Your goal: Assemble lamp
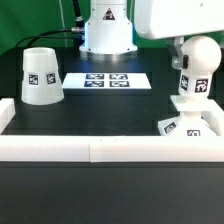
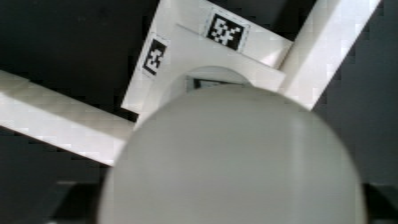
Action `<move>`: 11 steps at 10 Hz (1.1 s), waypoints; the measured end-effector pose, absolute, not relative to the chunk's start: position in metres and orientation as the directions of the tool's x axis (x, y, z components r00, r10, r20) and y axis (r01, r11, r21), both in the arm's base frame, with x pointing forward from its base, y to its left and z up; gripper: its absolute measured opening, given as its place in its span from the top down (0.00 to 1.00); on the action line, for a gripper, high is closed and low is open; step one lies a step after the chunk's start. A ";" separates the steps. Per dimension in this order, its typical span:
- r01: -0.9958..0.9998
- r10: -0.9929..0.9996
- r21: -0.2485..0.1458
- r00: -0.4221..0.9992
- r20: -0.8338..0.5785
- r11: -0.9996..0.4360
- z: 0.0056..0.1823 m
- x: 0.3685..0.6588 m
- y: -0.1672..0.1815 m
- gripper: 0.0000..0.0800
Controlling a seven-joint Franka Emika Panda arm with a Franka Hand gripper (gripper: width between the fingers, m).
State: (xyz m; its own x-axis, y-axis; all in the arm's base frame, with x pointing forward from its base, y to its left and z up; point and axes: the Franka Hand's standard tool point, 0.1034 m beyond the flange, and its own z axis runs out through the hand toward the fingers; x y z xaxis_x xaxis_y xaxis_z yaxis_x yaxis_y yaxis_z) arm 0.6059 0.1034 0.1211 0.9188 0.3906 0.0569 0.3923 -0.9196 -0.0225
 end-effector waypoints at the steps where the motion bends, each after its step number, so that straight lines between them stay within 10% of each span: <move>1: 0.393 0.391 -0.022 0.919 0.057 -0.919 0.121 0.606 0.103 0.28; 11: -0.325 -0.327 -0.063 0.944 0.034 -0.944 0.121 0.607 0.100 0.28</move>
Offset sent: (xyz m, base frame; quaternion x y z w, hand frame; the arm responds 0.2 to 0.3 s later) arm 0.0000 0.0000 0.0000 0.0000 0.0000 0.1938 0.9810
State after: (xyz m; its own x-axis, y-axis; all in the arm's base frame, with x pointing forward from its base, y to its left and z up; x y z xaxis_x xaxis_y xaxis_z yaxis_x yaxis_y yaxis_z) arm 0.6070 0.1001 0.1212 0.9444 -0.3271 0.0339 -0.3246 -0.9437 -0.0634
